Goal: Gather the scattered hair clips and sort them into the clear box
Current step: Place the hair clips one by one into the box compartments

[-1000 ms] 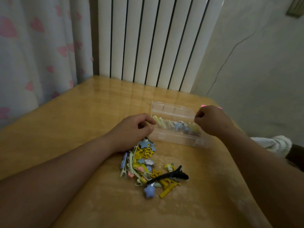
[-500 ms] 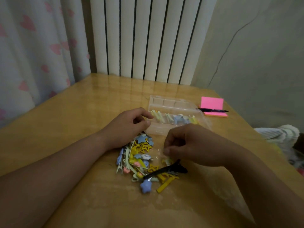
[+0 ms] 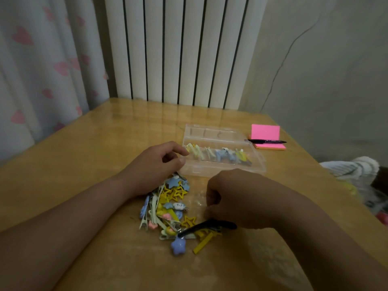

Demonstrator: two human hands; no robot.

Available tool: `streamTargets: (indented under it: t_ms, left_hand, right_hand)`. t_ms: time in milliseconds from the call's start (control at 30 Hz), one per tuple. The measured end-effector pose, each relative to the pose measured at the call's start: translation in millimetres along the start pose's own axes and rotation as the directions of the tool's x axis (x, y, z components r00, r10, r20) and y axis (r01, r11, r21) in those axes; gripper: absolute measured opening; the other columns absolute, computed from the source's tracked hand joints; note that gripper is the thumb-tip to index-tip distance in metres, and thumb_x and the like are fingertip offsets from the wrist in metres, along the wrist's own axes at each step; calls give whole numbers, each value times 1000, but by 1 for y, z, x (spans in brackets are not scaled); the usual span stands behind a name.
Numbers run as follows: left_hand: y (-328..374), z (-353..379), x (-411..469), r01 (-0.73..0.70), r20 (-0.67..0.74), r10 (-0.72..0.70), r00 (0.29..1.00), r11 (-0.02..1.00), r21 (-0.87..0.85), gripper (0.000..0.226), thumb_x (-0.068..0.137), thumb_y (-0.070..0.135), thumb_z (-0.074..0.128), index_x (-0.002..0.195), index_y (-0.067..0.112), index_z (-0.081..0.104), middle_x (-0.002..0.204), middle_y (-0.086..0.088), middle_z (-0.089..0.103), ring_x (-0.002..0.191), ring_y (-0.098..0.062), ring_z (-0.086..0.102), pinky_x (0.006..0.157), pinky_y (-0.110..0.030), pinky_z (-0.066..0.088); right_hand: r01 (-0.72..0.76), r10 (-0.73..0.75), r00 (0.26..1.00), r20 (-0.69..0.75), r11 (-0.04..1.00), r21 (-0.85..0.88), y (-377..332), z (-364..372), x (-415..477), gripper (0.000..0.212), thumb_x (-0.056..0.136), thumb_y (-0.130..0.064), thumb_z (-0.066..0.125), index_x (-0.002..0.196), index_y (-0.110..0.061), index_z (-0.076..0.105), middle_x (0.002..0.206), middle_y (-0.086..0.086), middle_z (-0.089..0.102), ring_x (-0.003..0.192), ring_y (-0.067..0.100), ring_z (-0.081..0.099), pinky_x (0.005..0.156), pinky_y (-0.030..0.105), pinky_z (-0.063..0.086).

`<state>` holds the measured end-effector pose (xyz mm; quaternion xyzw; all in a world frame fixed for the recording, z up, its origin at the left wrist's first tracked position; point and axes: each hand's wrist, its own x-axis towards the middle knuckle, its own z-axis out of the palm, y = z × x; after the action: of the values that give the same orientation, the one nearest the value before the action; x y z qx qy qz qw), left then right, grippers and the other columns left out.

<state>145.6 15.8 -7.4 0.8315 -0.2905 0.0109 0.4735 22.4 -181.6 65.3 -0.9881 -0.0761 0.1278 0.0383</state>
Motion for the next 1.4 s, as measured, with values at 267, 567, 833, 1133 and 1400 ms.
streamTargets:
  t_ms: [267,567,833,1133,1400]
  left_hand:
    - [1,0,-1,-5,2,5,1000,1000,-22,16,105,27,65,119,29,72,94,-5,69,70,-1,60,66,-13,48]
    - [-3,1,1,-4,8,5,1000,998,-61,15,106,29,63,117,34,72,93,-4,70,72,-6,62,67,-18,49]
    - [-6,1,2,9,18,-8,1000,997,-74,14,107,32,63,116,38,71,93,2,70,83,-20,67,74,-34,55]
    - [-4,1,1,8,21,-6,1000,997,-81,14,107,29,63,117,34,71,94,-6,70,86,-26,67,77,-38,56]
    - [-4,1,2,-1,6,1,1000,998,-60,15,106,28,63,117,33,72,94,-5,69,72,-6,61,67,-17,49]
  right_hand:
    - [110,-110,994,-14,976,187,18,0,2,15,96,-39,73,107,-33,67,96,-12,62,86,3,59,68,20,44]
    - [120,332,765,-551,768,629,83,-10,40,9,98,-29,71,96,-21,72,88,-5,71,81,10,65,67,24,45]
    - [-33,499,695,-519,742,669,126,-3,79,15,96,-28,76,90,-15,72,86,-1,70,80,15,63,62,28,40]
    - [-29,562,656,-503,685,727,137,15,82,24,93,-29,77,84,-7,77,83,12,72,72,23,61,62,34,41]
    - [-124,514,561,-649,827,548,138,17,86,10,95,-27,71,92,-18,69,87,-4,65,82,20,59,60,25,38]
